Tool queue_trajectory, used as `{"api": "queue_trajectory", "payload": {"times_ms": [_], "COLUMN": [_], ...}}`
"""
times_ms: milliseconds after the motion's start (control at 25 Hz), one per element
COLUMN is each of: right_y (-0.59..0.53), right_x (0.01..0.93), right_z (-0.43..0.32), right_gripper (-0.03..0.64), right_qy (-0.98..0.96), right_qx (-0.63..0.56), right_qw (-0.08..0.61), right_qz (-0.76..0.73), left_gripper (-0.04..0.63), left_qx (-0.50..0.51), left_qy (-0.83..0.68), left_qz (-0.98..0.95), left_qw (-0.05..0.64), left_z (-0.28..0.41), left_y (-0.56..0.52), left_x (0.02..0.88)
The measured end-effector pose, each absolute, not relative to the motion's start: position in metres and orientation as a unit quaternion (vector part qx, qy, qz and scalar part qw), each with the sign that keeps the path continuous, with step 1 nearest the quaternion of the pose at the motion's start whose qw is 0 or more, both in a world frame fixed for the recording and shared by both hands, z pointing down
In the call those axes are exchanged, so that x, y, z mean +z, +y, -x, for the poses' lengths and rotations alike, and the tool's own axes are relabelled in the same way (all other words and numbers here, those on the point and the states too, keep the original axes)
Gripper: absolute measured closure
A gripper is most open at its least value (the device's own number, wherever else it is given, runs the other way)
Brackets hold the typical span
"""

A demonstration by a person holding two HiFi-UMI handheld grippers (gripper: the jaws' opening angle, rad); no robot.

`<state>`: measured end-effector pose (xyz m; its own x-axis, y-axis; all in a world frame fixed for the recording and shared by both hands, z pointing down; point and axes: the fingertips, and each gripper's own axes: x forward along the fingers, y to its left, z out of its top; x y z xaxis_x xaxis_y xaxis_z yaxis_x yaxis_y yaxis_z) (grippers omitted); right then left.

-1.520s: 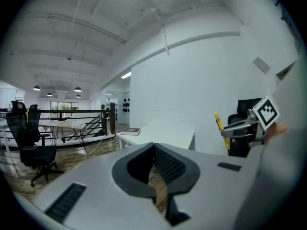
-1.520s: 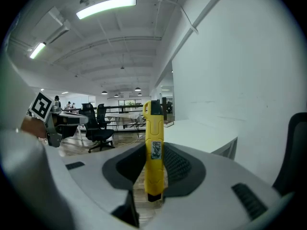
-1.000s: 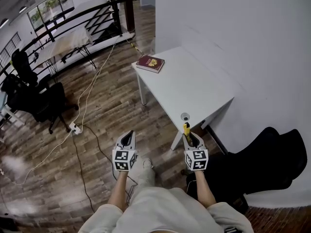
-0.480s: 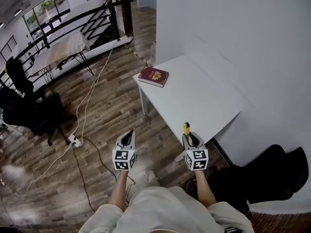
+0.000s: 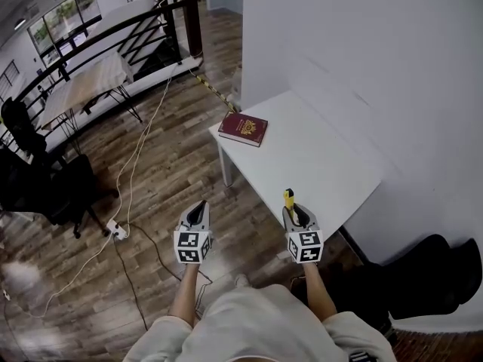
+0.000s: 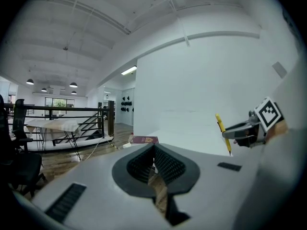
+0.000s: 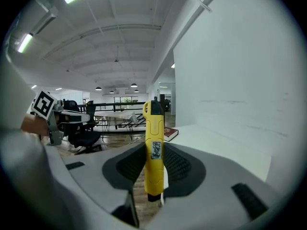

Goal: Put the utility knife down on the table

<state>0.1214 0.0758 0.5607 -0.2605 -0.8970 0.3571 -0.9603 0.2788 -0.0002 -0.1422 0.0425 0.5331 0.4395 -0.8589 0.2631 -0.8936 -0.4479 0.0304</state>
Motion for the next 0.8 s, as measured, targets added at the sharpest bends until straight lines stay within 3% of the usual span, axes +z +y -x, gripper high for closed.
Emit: {"api": "queue_trajectory", "payload": {"times_ms": [800], "right_y": [0.005], "right_x": [0.581], "right_z": [-0.112], "right_gripper": [0.506], "right_qy": [-0.785], "right_qx": [0.12], "right_qw": [0.152], "right_qz": [-0.588], "left_gripper": [0.589], "left_qx": [0.116], "left_qy": [-0.512], "left_qz": [-0.845], "left_qw": [0.097], "left_z": [0.146], "left_y": [-0.026], "left_x": [0.56]}}
